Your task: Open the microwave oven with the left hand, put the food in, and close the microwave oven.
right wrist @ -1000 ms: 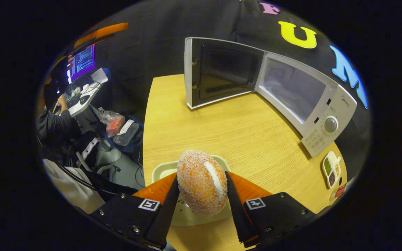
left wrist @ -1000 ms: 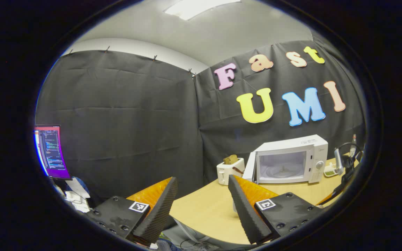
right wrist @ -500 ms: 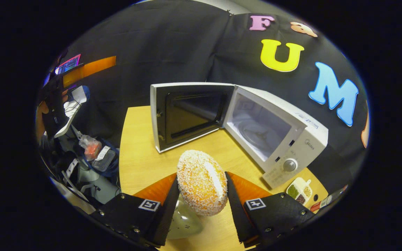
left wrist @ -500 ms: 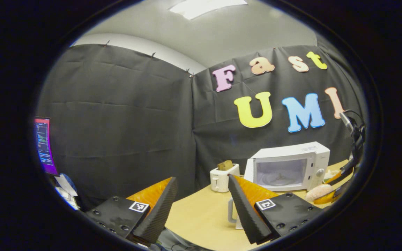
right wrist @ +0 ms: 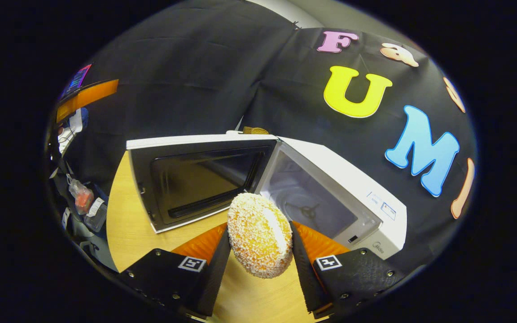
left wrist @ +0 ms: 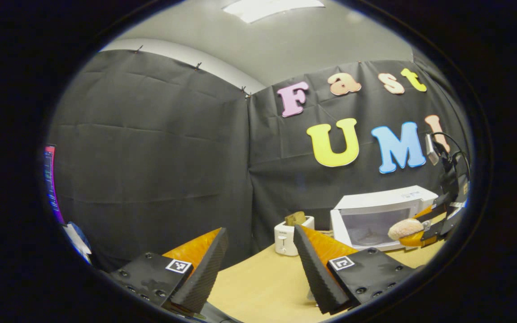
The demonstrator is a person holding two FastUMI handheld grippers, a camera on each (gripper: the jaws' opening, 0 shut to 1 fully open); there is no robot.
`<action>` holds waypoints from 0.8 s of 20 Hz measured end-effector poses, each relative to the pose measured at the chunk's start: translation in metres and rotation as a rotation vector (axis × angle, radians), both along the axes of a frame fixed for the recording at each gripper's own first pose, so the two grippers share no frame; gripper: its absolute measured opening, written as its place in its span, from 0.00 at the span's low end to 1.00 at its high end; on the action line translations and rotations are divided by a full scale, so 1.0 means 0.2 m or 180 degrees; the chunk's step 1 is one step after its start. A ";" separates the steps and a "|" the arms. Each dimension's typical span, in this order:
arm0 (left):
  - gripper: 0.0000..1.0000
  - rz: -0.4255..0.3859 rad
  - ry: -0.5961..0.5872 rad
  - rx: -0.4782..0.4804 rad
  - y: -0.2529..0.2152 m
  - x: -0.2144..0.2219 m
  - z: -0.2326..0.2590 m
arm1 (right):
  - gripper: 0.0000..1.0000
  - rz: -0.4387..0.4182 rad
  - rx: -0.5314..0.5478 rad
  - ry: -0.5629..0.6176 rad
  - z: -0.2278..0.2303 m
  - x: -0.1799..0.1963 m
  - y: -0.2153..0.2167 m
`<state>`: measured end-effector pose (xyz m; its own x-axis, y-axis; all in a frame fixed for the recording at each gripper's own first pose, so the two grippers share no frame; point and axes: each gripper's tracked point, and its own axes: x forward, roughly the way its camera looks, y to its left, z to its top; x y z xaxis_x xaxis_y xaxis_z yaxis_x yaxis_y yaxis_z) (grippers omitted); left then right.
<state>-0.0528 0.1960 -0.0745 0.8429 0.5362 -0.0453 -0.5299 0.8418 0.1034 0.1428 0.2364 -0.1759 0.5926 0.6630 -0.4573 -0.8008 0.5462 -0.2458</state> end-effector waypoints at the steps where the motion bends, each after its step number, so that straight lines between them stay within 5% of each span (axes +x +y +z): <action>1: 0.93 -0.0001 0.0009 -0.0025 0.03 0.01 -0.02 | 0.74 -0.0047 -0.0009 -0.0034 -0.01 0.06 0.04; 16: 0.98 -0.0035 0.0287 -0.0071 0.37 0.10 -0.22 | 0.74 -0.0567 -0.0616 -0.0841 -0.41 0.75 0.24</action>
<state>-0.0324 0.2694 -0.1188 0.8407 0.5249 -0.1331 -0.5099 0.8501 0.1315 0.2926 0.2851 -0.2572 0.8052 0.4552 -0.3800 -0.5926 0.5944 -0.5437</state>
